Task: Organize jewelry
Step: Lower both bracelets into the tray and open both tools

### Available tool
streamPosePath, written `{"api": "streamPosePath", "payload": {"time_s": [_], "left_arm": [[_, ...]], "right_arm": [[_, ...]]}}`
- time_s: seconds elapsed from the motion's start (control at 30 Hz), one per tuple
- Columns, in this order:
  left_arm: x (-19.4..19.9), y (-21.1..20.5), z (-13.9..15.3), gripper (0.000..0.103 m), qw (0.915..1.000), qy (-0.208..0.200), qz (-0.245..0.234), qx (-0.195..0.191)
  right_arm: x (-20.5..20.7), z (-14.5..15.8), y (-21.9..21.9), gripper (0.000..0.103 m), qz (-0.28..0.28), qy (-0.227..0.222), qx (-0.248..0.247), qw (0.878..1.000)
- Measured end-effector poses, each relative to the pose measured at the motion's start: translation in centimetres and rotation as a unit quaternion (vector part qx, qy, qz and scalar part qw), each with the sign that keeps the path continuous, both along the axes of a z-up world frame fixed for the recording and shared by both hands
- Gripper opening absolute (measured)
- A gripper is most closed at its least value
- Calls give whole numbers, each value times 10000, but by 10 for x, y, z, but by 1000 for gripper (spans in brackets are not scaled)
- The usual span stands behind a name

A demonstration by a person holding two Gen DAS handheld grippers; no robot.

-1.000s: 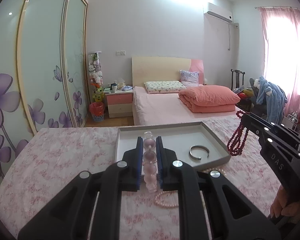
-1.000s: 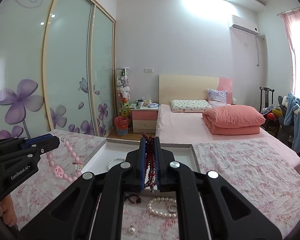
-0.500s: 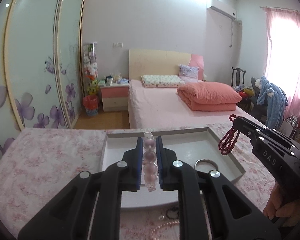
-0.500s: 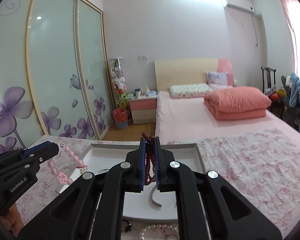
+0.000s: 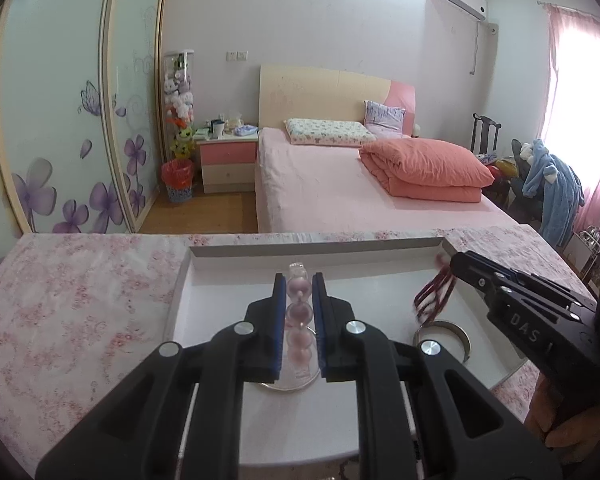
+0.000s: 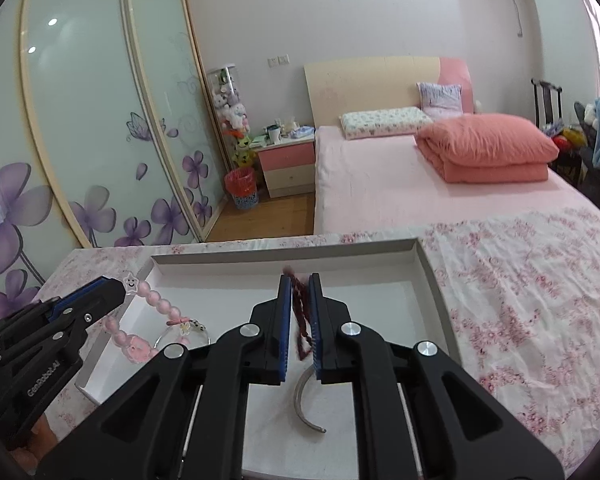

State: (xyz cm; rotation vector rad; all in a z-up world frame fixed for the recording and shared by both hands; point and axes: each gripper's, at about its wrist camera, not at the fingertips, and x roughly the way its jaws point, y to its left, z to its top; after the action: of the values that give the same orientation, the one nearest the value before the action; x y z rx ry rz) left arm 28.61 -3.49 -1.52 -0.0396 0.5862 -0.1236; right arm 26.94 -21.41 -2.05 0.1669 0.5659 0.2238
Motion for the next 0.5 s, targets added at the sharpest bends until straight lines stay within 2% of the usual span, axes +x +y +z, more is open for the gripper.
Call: {"api": "streamPosePath", "payload": {"time_s": [0.03,0.1,0.5], "left_arm": [[1,1,-1,14,10000,-1,20,-35],[2,6,-1,15,9999,-51,68,-54],[-22,25,12,18,9994,-131,316,-9]], "right_arm": [[-1,0,-2,29,-10,-9,27,10000],[-4,1,-4,34,-72,-69,2,10000],[-27,16,-12,34,-130,-205,-35,9997]]}}
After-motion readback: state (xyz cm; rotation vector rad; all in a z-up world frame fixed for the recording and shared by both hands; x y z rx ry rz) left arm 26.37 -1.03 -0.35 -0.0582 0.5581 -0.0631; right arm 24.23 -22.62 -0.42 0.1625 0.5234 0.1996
